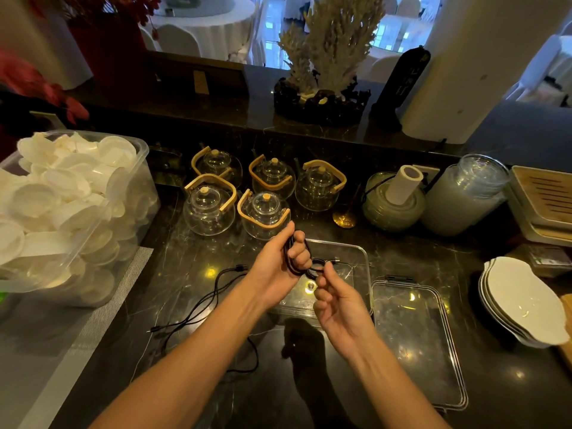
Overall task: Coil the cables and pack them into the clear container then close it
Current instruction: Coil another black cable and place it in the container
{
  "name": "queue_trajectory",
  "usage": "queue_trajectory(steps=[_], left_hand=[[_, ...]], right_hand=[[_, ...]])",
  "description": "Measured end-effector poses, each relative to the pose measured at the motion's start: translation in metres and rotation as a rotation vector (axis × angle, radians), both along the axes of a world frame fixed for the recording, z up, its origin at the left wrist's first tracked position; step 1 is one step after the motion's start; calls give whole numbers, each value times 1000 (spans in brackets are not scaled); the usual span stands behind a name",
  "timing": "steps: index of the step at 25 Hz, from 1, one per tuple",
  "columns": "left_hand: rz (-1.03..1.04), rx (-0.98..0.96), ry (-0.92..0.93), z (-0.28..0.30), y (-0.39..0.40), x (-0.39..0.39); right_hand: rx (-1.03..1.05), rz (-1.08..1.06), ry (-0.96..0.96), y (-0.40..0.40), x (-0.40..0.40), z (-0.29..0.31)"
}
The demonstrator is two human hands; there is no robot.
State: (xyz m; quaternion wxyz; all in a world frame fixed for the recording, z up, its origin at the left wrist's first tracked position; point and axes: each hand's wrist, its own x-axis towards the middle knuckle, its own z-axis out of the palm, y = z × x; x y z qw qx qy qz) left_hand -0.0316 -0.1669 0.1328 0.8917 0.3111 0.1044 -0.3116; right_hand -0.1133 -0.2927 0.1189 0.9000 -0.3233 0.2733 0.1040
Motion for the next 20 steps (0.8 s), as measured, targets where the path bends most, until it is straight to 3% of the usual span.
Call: queue_trajectory(steps=[4, 8, 13, 16, 20], left_hand=[[149, 211, 57, -11, -6, 2], [137, 111, 220, -8, -7, 10], [97, 263, 259, -10, -10, 11], [45, 140, 247, -8, -10, 9], [-87, 60, -22, 3, -12, -7]], right_hand=[[-197, 6, -137, 5, -5, 7], [-432, 80, -266, 13, -8, 11], [-602, 246, -417, 13, -13, 17], [-396, 140, -241, 17, -12, 14], [65, -107, 57, 11, -2, 6]])
